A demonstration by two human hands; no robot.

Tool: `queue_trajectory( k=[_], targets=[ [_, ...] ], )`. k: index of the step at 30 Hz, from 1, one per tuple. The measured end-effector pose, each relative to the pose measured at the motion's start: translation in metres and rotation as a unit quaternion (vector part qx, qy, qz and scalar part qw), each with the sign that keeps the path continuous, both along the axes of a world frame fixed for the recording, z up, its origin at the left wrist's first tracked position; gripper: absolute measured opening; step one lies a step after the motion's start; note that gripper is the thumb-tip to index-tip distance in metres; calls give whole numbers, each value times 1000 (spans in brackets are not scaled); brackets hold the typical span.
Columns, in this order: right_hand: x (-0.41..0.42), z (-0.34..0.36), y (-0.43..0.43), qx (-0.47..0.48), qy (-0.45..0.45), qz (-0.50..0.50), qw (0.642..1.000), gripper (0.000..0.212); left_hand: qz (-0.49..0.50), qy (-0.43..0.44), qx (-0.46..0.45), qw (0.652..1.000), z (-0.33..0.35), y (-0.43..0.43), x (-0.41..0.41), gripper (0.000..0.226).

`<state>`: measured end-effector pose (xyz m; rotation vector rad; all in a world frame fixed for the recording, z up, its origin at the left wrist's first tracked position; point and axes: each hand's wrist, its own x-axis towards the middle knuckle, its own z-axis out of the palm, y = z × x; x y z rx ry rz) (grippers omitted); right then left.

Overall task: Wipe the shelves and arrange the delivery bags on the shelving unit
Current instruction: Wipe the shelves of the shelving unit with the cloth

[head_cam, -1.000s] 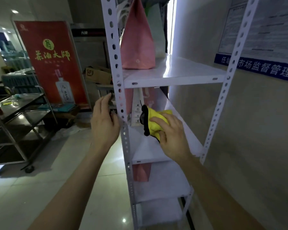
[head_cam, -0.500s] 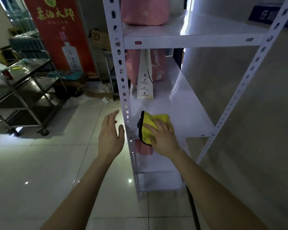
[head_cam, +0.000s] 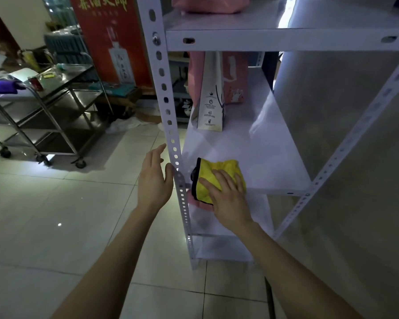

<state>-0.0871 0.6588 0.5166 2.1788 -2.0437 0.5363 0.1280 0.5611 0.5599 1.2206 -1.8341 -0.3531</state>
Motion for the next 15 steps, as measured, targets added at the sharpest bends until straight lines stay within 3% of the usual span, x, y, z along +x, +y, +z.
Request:
queue_trajectory(
  k=[4,9,11,15],
  targets=[
    [1,5,-4,-13,-34,0,999,57,4,7,0,1000,-4,2,-8,44],
    [-3,6,-5,-4,5,8,1000,65,17,0,15,1000,-11,3,-3,46],
    [-2,13,0,-55,-22,17,998,70,24,-13,18,999,-13,1,2,47],
    [14,26,12,-154,-106,52,981,52,24,-36,32,999,-19,-11,19,43]
  ],
)
